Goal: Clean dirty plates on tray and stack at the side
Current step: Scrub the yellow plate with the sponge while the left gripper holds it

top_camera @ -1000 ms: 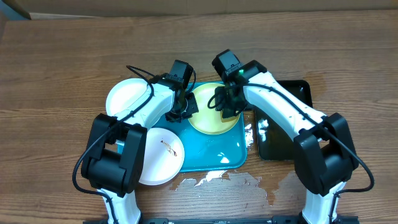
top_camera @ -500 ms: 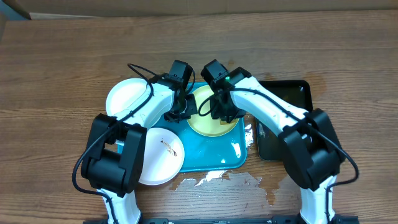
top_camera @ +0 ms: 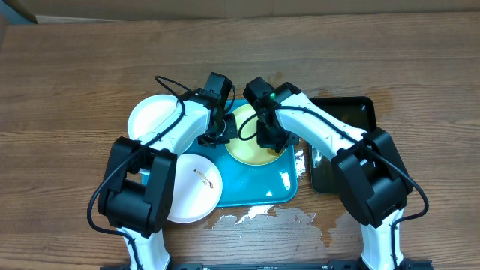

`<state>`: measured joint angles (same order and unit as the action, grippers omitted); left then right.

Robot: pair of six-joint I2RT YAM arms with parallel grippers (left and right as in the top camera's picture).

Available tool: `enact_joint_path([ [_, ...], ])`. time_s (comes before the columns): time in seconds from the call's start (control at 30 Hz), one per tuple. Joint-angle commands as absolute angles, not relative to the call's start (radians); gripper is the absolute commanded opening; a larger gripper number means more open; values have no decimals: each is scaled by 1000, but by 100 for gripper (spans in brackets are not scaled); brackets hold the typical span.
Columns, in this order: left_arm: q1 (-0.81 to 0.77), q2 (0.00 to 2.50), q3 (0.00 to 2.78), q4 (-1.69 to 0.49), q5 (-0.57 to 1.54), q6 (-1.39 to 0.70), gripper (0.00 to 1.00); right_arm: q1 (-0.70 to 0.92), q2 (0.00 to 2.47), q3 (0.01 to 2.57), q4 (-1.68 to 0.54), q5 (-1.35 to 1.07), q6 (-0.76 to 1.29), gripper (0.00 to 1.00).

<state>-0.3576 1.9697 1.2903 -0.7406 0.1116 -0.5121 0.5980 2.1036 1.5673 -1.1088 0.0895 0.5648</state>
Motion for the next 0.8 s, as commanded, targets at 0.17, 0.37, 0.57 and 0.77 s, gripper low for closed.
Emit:
enact_joint_path([
  [0.17,-352,1993,1281,-771,51,-467,4,600,2105,1563,-1077,142,604,4],
  [0.37,-352,1993,1281,-797,51,-467,4,586,2105,1483,-967,138,604,4],
  [0.57,-352,1993,1281,-805,51,-448,4,559,2105,1451,-896,109,595,4],
  [0.77,-352,1993,1281,-812,51,-448,4,537,2105,1441,-823,13,542,4],
])
